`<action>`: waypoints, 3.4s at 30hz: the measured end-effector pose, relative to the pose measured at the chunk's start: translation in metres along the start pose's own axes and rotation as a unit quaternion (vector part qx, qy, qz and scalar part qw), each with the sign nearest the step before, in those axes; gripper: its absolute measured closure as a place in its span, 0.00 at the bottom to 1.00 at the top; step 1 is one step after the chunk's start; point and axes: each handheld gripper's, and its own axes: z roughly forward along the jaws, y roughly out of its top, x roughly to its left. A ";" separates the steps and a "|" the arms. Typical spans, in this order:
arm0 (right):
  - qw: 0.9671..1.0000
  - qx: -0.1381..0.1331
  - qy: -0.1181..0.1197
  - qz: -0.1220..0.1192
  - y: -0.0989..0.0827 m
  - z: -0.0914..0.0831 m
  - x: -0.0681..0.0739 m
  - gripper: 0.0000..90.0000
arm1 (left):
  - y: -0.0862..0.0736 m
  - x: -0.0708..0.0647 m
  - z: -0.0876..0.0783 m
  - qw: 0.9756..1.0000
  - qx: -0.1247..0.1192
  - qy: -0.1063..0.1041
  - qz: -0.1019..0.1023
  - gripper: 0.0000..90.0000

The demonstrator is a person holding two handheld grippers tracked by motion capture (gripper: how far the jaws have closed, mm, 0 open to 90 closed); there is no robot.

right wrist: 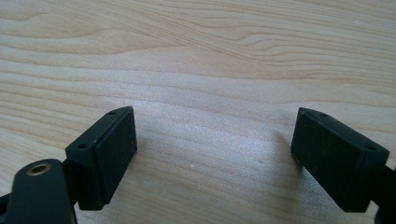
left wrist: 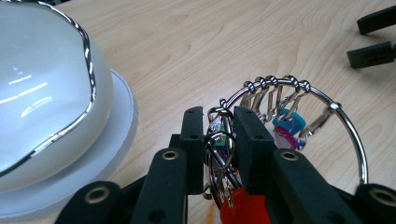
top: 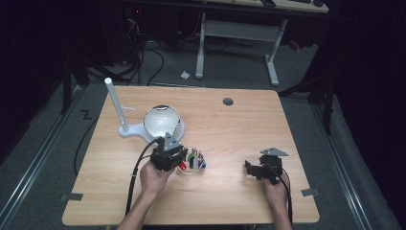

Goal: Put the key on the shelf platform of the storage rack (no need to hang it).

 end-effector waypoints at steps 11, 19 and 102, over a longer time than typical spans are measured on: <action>1.000 0.000 0.000 -0.001 0.000 0.000 0.000 0.16 | 0.011 0.010 -0.020 1.000 -0.017 -0.003 -0.009 0.83; 1.000 0.000 0.000 -0.001 0.000 0.000 0.000 0.16 | 0.016 0.016 -0.032 0.999 -0.029 -0.004 -0.016 0.83; 1.000 0.000 0.000 -0.002 0.000 0.000 0.000 0.16 | 0.096 0.120 -0.074 0.992 -0.065 0.062 -0.083 0.83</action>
